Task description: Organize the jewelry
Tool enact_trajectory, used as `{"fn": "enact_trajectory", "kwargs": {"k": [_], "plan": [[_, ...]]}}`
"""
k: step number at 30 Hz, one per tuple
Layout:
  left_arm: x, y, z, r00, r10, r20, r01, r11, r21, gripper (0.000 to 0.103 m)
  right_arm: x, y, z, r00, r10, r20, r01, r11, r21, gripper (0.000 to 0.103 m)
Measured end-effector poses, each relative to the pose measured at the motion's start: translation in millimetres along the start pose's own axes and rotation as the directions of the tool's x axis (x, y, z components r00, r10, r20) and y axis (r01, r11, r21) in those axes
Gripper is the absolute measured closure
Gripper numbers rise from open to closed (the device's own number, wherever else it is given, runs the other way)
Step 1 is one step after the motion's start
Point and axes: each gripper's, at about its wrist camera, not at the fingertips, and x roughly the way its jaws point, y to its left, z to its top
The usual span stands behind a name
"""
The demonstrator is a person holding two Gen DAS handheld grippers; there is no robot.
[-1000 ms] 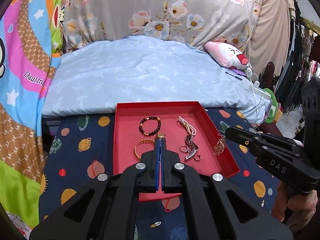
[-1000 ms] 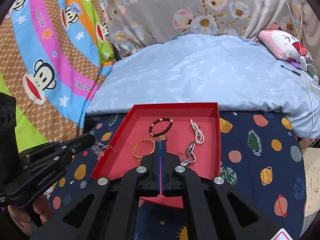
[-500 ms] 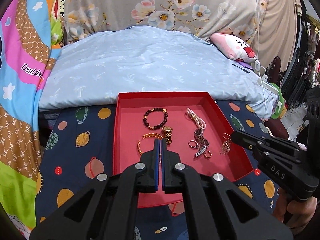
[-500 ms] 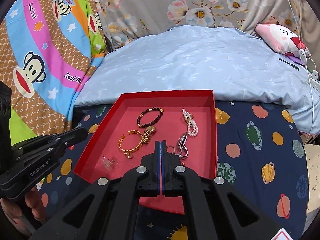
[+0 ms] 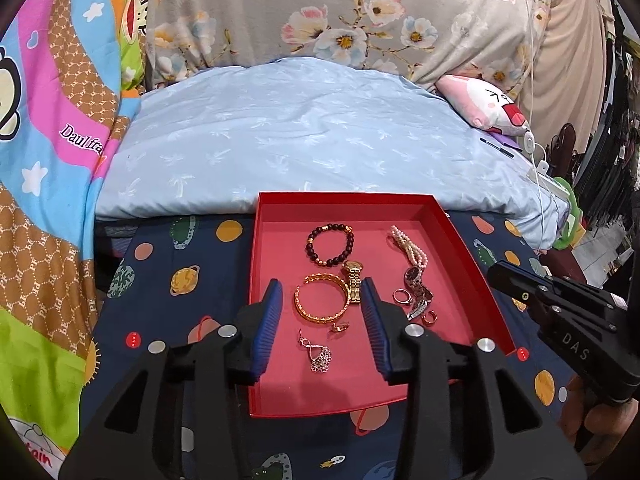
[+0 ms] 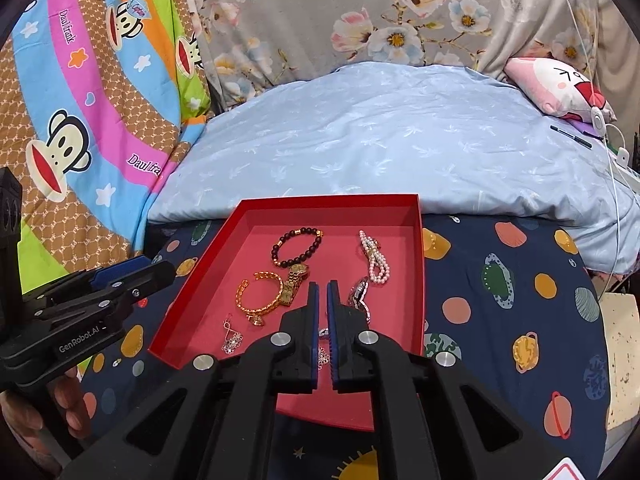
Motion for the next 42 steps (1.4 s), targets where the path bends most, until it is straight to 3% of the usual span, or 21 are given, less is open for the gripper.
{"fn": "enact_trajectory", "kwargs": {"k": [9,20,27,35,42], "plan": [[-10.8,-1.1,0.0,1.000,0.017,0.017,-0.017,1.000,0.006,0.060,-11.5,3.3,-2.0,1.000,-0.020,0.019,0.020,1.000,-0.003,0.081],[-36.1,-4.8,-19.5,0.999,0.028,0.018,-0.028,1.000,-0.002,0.060,-39.3,10.9,-24.2,0.999,-0.032,0.028,0.032,0.999,0.014,0.069],[-48.9,-17.3,-47.2,0.997,0.075,0.005,-0.075,0.997,-0.019,0.042,-57.3,23.7,-53.1,0.996,-0.081,0.033,0.080,0.996,0.030,0.051],[-60.8,-28.2,-77.3,0.993,0.121,-0.014,-0.121,0.992,-0.018,0.032,-79.8,37.3,-85.6,0.985,-0.169,0.033,0.168,0.986,0.019,0.036],[-70.6,-36.3,-99.0,0.986,0.160,-0.035,-0.160,0.987,0.001,0.026,-97.3,38.0,-104.9,0.983,-0.183,0.023,0.181,0.982,0.059,0.027]]}}
